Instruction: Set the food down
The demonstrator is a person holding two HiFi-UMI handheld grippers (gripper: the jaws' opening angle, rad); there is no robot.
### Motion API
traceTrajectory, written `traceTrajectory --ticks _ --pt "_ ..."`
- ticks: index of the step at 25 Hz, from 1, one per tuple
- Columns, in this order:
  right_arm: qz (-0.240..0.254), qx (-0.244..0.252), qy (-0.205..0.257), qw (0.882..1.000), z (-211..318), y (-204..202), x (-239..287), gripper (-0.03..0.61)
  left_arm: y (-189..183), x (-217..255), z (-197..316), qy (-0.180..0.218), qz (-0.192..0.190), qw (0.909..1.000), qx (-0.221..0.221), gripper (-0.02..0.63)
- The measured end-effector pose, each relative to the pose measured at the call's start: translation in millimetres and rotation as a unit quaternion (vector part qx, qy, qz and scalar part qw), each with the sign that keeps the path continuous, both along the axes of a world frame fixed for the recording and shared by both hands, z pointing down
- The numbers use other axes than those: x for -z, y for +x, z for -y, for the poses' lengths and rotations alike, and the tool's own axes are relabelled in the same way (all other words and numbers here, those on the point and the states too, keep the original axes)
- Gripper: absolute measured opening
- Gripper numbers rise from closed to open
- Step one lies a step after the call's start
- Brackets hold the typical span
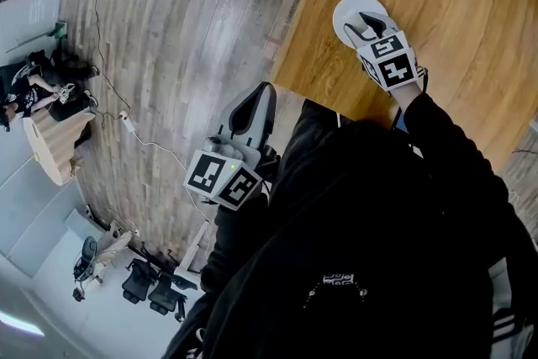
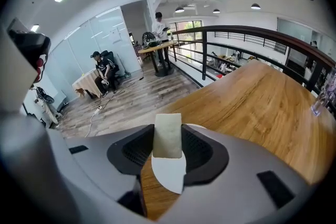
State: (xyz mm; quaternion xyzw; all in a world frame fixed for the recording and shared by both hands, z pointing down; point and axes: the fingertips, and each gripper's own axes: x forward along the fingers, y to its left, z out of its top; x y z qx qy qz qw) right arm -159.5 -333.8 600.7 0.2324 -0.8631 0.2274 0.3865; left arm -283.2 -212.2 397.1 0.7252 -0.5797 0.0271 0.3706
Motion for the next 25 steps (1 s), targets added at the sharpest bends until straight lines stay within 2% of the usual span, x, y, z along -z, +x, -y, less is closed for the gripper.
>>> traceTrajectory --ticks 14,22,25 --pt "-0.066 0.019 -0.023 0.997 0.6 15.7 -45.5 0.172 -4.9 0.5 -10.2 -0.009 -0.010 0.9997 0.021 -0.002" --pt "-0.105 0.026 -0.023 0.994 0.8 23.5 -74.7 0.172 -1.3 0.3 -12.2 -0.008 0.000 0.9999 0.015 -0.002" --pt "-0.116 0.031 -0.037 0.992 -6.9 23.8 -78.5 0.173 -2.4 -0.9 -17.4 -0.009 -0.001 0.9998 0.019 -0.002"
